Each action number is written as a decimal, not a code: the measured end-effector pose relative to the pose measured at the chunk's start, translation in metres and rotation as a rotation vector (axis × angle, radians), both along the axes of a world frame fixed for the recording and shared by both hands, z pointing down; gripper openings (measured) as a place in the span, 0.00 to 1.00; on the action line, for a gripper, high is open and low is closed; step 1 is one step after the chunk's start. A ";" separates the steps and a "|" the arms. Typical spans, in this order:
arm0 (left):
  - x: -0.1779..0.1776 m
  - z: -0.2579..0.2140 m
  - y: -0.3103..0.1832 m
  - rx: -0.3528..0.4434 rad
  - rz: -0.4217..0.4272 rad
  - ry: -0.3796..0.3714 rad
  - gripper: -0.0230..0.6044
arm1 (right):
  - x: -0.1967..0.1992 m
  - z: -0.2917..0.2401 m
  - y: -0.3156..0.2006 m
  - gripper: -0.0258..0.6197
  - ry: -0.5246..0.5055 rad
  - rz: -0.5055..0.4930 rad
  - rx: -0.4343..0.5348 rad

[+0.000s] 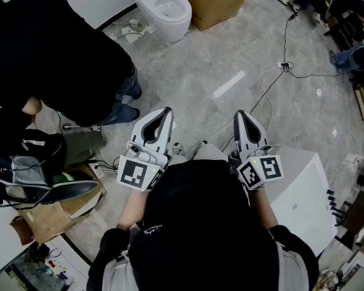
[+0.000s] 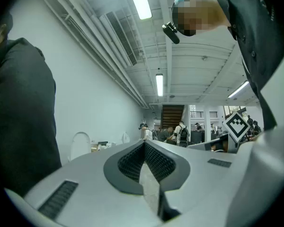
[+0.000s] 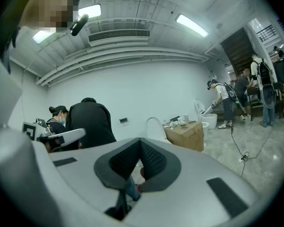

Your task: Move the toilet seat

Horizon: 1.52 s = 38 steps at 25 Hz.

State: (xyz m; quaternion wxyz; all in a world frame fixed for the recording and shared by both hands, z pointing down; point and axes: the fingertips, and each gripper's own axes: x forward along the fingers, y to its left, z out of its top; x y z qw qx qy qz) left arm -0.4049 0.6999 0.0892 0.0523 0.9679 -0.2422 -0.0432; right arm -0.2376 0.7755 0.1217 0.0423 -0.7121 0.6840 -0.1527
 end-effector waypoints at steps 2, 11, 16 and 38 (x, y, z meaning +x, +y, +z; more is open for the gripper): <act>-0.003 0.002 0.008 -0.011 -0.001 -0.005 0.05 | -0.002 0.000 0.006 0.06 0.000 -0.003 -0.001; 0.017 0.008 0.029 -0.056 -0.006 -0.006 0.05 | 0.011 0.005 0.023 0.06 0.003 -0.020 -0.028; 0.018 0.010 0.039 -0.066 -0.006 -0.011 0.05 | 0.014 0.008 0.032 0.06 -0.003 -0.022 -0.032; 0.112 0.008 0.077 -0.046 0.007 0.020 0.05 | 0.096 0.007 0.072 0.06 0.002 -0.013 0.008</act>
